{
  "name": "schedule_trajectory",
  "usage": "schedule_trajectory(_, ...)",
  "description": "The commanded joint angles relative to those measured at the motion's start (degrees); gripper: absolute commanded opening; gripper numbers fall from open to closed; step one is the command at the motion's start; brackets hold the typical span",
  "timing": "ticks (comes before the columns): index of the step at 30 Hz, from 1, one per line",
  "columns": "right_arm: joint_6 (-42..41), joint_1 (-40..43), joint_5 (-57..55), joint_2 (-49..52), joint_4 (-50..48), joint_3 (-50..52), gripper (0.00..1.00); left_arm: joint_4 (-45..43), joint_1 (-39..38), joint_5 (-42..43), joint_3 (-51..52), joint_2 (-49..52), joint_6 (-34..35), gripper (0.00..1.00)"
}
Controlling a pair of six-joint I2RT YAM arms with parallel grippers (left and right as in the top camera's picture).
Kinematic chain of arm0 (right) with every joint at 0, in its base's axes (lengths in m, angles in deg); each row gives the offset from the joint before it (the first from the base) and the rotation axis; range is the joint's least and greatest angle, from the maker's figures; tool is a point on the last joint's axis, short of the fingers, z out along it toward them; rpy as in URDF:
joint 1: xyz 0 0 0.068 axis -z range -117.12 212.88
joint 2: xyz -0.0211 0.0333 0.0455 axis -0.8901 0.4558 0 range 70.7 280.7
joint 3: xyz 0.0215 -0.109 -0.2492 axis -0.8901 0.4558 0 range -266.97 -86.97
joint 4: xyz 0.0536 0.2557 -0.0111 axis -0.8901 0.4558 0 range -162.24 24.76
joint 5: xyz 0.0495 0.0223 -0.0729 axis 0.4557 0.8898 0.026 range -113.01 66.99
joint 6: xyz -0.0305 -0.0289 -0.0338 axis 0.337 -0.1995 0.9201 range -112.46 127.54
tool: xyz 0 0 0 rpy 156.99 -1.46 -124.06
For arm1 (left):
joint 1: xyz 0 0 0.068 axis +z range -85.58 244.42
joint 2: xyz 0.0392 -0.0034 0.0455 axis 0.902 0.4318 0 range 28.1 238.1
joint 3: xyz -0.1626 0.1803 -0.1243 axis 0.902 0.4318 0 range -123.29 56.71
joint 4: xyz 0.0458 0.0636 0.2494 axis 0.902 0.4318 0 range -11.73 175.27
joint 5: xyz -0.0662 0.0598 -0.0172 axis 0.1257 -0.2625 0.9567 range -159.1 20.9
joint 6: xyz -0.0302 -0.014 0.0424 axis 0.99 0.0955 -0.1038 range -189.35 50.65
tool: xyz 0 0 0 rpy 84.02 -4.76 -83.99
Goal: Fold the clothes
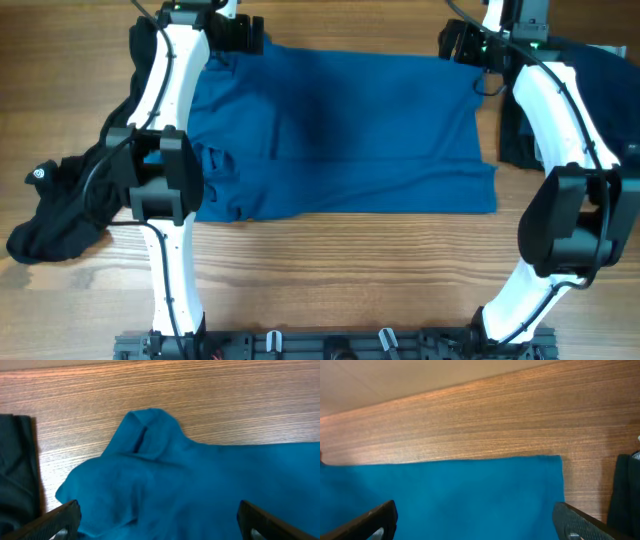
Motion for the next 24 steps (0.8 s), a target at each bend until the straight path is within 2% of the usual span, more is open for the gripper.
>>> schedule_trajectory(1,5.53,0.17,4.96,-1.62,-2.23,-1.31,1.00,-1.11,-0.02,6.43,-0.90,-2.14,-11.96,1.00)
schedule_trajectory(5,16.04,0.17,6.47,-1.62,-2.67,-1.31,1.00,0.59,0.13,6.82,-0.90,-2.14,-25.70,1.00)
schedule_trajectory(8,17.29,0.20,5.77,-1.62,-2.86,-1.31,1.00,1.20,0.15,5.11,-0.90,-2.14,-27.89,1.00)
schedule_trajectory(12,14.40,0.24,5.60,-1.27,-5.46,-1.31,1.00,-0.46,0.44,5.35,-0.90,-2.12,-18.84,1.00)
schedule_trajectory(13,12.70,0.24,5.20,-0.98,-6.64,-1.29,0.96,-1.53,0.85,5.40,-0.90,-1.79,-17.11,1.00)
schedule_trajectory(14,10.43,0.24,3.63,-0.20,-8.07,-1.29,0.88,-3.41,1.40,5.40,-0.90,-1.36,-15.21,1.00)
schedule_trajectory(16,7.32,0.22,1.31,1.46,-10.14,-1.31,0.84,-6.84,2.14,4.87,-0.90,0.07,-12.22,0.91)
schedule_trajectory(18,6.05,0.26,-0.11,3.10,-11.06,-1.29,0.85,-10.51,2.64,2.73,-0.90,1.84,-8.39,0.83)
schedule_trajectory(24,6.12,0.72,-0.52,6.60,-10.23,-1.25,0.85,-10.29,2.78,-3.39,-0.90,6.23,-1.81,0.78)
